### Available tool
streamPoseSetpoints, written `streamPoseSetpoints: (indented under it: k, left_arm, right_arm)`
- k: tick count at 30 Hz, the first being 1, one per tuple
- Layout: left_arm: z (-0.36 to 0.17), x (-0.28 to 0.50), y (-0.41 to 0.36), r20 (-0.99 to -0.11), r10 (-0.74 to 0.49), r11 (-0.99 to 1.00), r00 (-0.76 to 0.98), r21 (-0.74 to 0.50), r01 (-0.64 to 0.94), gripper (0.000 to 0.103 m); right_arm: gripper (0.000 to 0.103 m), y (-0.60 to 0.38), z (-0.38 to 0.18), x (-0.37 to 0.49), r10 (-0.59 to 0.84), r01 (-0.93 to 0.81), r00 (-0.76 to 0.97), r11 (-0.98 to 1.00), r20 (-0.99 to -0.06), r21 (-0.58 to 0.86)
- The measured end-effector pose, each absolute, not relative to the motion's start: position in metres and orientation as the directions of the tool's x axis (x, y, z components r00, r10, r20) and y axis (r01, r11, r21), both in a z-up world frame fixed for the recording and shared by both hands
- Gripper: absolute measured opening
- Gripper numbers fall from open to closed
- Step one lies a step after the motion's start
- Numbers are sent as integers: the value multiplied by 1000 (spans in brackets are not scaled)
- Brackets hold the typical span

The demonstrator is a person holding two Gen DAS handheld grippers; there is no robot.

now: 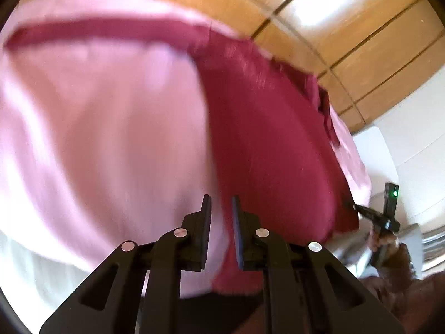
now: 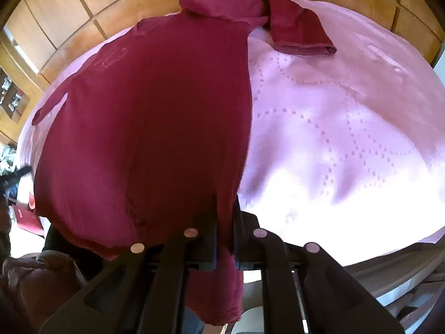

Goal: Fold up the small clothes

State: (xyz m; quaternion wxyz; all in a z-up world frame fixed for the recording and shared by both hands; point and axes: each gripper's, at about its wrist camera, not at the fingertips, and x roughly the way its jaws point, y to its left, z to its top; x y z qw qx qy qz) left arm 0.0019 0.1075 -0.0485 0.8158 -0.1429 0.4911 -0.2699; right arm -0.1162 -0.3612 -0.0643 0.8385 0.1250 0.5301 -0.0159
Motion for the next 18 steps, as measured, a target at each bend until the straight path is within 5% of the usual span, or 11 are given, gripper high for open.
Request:
streamPoseSetpoints:
  k: [1,3,4,6,13,16,17,18]
  left_arm:
    - [-42,7,98,-720,-572,819,393,-471,328,13]
    - [-32,19,77,-712,-544,836,444,-417,356,15]
    - [-31,23,70,-710,-530,845,464,-398,357,18]
    - [-31,37,50,-703,-510,858,496,-373,353,34]
    - [-47,71,-14,-720,-441,893,537,-292,342,34]
    - [-58,82,-28,-749,-419,900,513,-267,345,34]
    - [-62,84,-32,-759,-399,906,514,-242,346,34]
    - [-63,84,-33,-764,-387,910,515,-226,348,34]
  right_arm:
    - [22,-365,-57,-112,92,166,463,968,-881,189]
    - [65,-375,-46,-108,41,206,512,964,-858,169]
    - [70,-383,-37,-101,-2,239,544,959,-839,153]
    - [70,-394,-30,-88,-52,275,577,952,-815,134]
    - [68,-421,-45,1,-209,338,580,941,-787,-1]
    - [59,-424,-62,36,-276,320,546,941,-791,-108]
    - [51,-425,-71,49,-311,311,526,937,-791,-162]
    - [29,-428,-78,59,-332,306,495,931,-803,-197]
